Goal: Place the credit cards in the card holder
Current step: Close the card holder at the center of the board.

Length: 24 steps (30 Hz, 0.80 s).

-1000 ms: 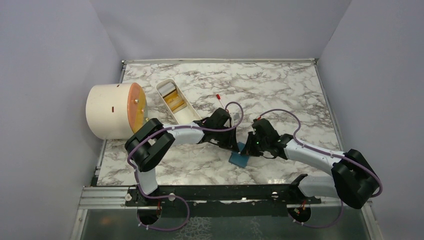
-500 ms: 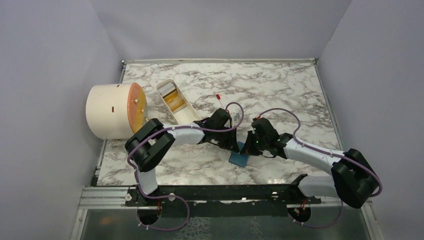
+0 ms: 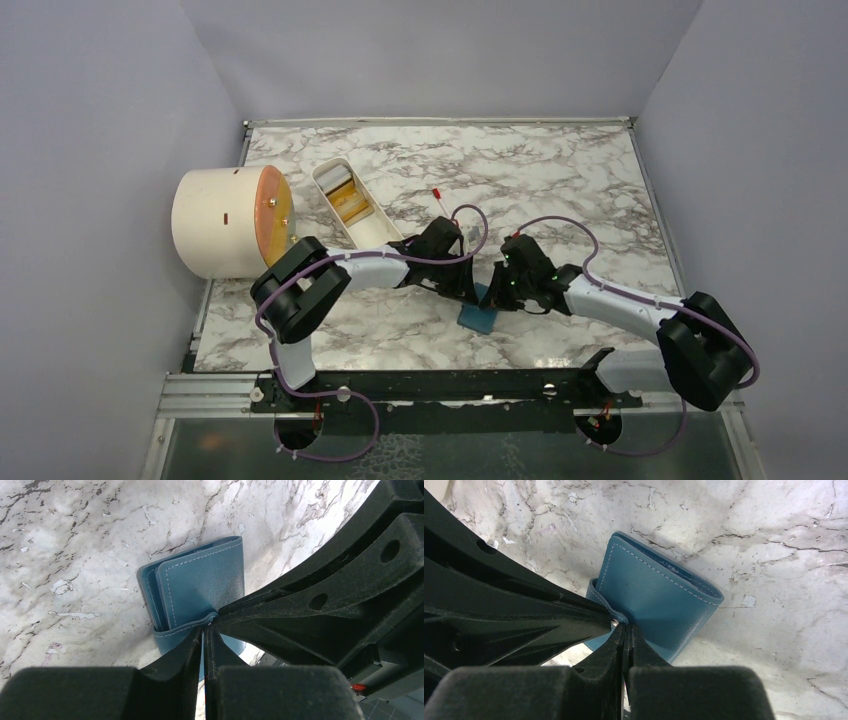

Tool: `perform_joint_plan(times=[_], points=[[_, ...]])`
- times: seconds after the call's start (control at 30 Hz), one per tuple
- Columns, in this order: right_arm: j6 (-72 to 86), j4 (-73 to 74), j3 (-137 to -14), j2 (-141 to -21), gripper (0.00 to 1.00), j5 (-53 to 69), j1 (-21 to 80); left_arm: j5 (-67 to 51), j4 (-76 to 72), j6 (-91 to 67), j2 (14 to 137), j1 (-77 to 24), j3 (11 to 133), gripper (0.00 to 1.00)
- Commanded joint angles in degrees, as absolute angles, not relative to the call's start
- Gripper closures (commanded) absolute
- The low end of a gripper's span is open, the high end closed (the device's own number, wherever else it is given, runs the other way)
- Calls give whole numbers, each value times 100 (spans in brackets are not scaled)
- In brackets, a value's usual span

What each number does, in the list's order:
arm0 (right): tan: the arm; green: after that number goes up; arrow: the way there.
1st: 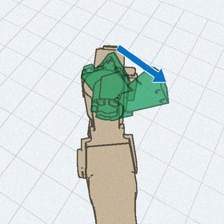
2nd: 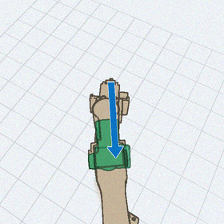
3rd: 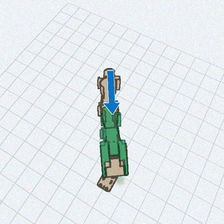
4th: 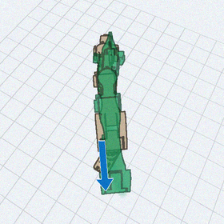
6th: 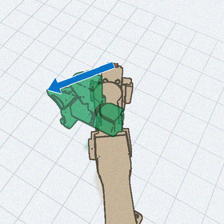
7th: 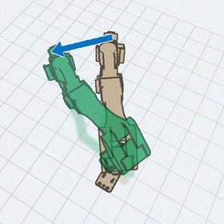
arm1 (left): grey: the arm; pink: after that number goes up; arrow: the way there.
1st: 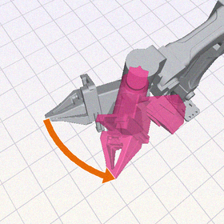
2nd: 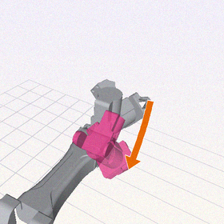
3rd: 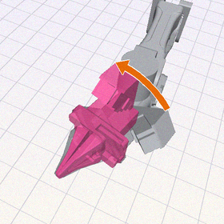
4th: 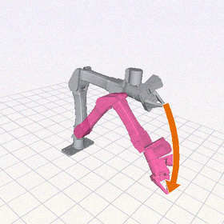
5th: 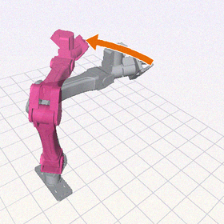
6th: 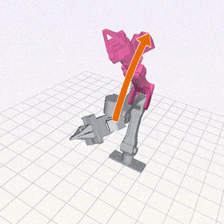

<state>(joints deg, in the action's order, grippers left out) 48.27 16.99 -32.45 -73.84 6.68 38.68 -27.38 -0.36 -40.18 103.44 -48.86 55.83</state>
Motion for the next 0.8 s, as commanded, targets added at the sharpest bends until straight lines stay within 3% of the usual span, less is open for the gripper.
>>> perform_joint_plan(times=[0.0, 0.77], points=[[4869, 1697, -3384, -7473, 99, 485, 3900, -2468, 55, -3880, 10509, -4906, 5695, 90], [4937, 1622, -3340, -7866, 99, 327, 3881, -1934, 671, -3554, 10850, -4972, 5948, 92]])
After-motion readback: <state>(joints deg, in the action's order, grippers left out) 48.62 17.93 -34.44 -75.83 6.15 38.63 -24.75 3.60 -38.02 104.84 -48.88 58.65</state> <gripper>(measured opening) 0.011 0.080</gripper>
